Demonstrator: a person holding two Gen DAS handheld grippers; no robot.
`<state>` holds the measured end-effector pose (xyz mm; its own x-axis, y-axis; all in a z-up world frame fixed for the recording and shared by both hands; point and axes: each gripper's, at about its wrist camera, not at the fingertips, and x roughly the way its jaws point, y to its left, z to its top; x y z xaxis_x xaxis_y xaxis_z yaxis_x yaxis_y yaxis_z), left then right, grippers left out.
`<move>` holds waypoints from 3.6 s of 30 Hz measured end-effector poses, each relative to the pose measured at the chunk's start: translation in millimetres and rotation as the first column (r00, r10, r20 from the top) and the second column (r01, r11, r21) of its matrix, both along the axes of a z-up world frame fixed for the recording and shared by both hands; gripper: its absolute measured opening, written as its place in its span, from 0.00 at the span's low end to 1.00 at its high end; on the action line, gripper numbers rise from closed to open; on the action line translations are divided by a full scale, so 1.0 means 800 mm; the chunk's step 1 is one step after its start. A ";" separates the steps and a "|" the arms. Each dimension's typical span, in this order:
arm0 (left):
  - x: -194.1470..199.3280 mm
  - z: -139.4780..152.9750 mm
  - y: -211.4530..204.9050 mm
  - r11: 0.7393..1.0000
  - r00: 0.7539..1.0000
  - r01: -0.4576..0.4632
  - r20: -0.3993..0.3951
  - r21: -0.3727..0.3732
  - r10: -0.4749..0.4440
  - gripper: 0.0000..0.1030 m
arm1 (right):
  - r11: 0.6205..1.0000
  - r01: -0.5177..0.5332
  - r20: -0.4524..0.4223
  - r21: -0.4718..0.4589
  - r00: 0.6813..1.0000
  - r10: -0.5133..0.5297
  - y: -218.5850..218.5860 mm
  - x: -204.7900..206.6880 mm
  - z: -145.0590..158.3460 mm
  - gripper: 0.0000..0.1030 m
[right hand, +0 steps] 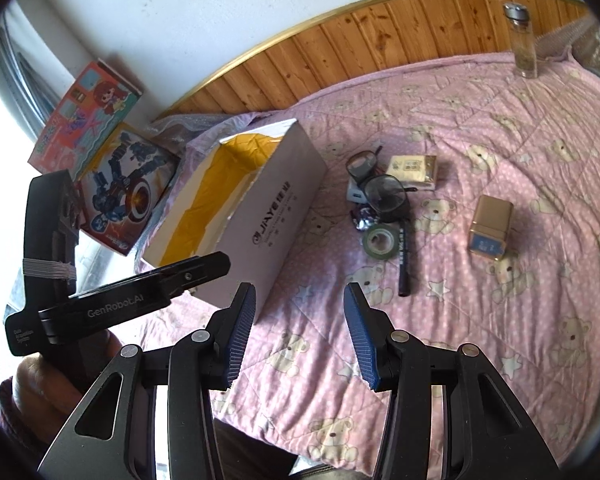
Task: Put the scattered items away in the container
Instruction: 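Withdraw both tools from the box toward the remaining items, then grasp the black glasses with the left tool while the right tool grasps the gold tin, then lift and carry the glasses and gold tin with both tools to the box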
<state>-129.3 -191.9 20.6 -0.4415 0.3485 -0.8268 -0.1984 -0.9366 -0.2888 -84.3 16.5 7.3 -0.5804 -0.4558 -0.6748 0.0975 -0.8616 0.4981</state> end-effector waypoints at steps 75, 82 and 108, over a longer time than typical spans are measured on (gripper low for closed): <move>-0.254 -0.101 0.112 0.988 0.995 -0.063 0.087 0.143 0.051 0.18 | 0.940 0.295 0.060 0.170 0.949 -0.309 0.177 -0.137 -0.126 0.49; -0.211 -0.072 0.109 0.987 0.999 -0.024 0.044 0.159 0.018 0.18 | 0.950 0.280 0.035 0.141 0.957 -0.287 0.161 -0.111 -0.104 0.49; -0.042 -0.021 0.050 0.978 0.999 0.042 -0.023 0.204 -0.038 0.18 | 0.970 0.201 -0.066 0.137 0.979 -0.194 0.074 -0.010 -0.037 0.49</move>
<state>-163.1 -152.0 3.6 -0.4389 0.5270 -0.7277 -0.2418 -0.8493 -0.4692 -92.4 76.1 -22.5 -0.6853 -0.2300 -0.6910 -0.0593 -0.9280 0.3677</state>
